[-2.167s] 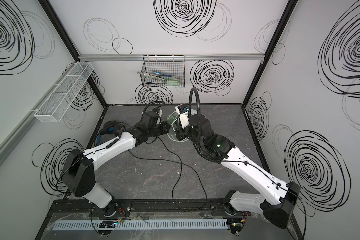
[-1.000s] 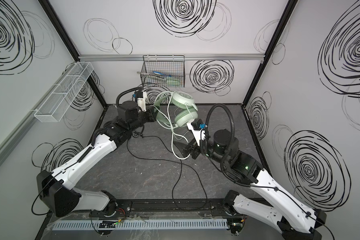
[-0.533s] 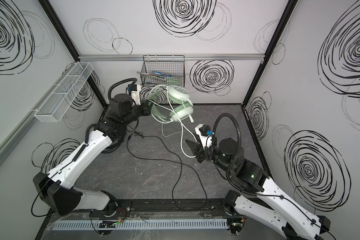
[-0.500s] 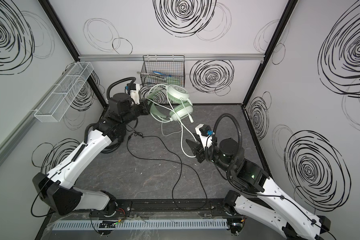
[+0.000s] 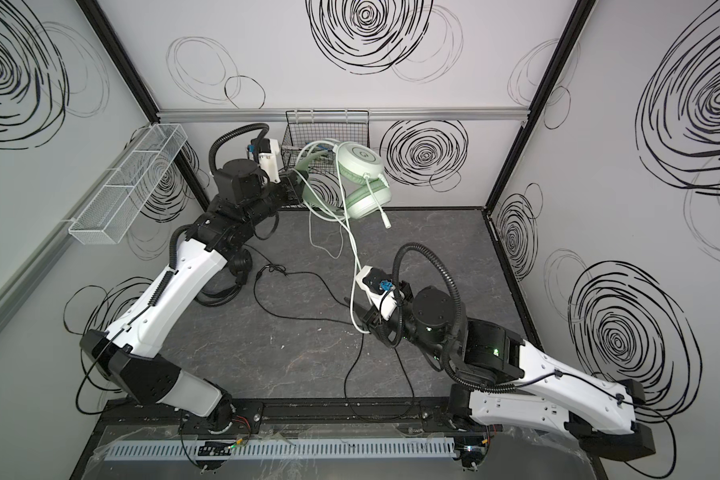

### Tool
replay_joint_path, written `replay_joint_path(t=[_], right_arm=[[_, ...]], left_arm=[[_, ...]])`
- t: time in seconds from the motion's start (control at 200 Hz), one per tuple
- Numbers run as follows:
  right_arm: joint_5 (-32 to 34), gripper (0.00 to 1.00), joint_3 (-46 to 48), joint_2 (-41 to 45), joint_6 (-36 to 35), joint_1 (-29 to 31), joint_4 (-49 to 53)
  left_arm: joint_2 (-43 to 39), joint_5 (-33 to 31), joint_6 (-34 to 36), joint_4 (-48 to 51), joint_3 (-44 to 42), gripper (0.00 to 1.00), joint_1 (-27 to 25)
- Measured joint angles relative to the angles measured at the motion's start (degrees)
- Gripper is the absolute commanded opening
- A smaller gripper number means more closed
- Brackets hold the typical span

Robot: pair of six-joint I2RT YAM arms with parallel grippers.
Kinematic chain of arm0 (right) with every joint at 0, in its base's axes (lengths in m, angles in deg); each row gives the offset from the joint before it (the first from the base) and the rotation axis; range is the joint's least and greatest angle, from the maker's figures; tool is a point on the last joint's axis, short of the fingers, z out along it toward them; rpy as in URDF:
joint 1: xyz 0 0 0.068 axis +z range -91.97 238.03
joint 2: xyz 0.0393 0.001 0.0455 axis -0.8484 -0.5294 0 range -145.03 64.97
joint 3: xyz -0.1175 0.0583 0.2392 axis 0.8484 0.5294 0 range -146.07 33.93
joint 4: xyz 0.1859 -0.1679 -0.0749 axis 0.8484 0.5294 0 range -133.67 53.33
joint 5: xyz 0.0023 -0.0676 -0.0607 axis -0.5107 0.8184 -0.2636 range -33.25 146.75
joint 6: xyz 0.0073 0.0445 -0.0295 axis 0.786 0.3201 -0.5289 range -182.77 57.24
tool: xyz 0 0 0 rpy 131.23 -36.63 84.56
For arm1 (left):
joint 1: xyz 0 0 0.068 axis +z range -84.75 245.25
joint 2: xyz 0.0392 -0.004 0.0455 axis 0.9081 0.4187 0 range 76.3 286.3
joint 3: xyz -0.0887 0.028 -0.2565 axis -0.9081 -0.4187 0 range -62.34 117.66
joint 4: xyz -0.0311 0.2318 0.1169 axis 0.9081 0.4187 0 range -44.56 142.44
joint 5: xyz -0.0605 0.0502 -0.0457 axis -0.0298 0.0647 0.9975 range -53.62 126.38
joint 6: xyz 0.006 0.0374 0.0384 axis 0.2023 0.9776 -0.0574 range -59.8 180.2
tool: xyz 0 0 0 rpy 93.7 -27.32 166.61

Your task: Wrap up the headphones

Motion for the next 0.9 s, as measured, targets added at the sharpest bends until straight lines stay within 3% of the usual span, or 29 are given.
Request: replay_joint_path(t=[0.125, 0.18, 0.35, 0.47, 0.6, 0.901], right_arm=[[7.52, 0.70, -0.04, -2.01, -1.79, 6.03, -1.97], [10.25, 0.77, 1.33, -2.12, -1.70, 7.17, -2.93], [19.12, 0.89, 7.45, 1.25, -0.20, 7.58, -3.89], [22.69, 0.88, 9.84, 3.30, 0.09, 6.93, -4.59], [22.14, 0.88, 14.97, 5.62, 2.27, 2.29, -6.29], [10.40, 0.98, 22.27, 8.61, 5.18, -17.22, -9.84]], left_arm=[[1.40, -0.85, -1.57, 1.49, 4.94, 0.00, -1.07], [2.21, -1.16, -1.60, 1.84, 7.39, 0.00, -1.66], [2.56, -1.73, -1.53, 1.90, 9.31, 0.00, -3.19], [2.56, -2.78, -1.55, 3.15, 9.14, 0.00, -3.52], [2.56, -3.76, -1.40, 4.35, 9.01, 0.00, -3.74], [2.56, -6.21, -1.33, 5.29, 9.09, 0.00, -3.87]])
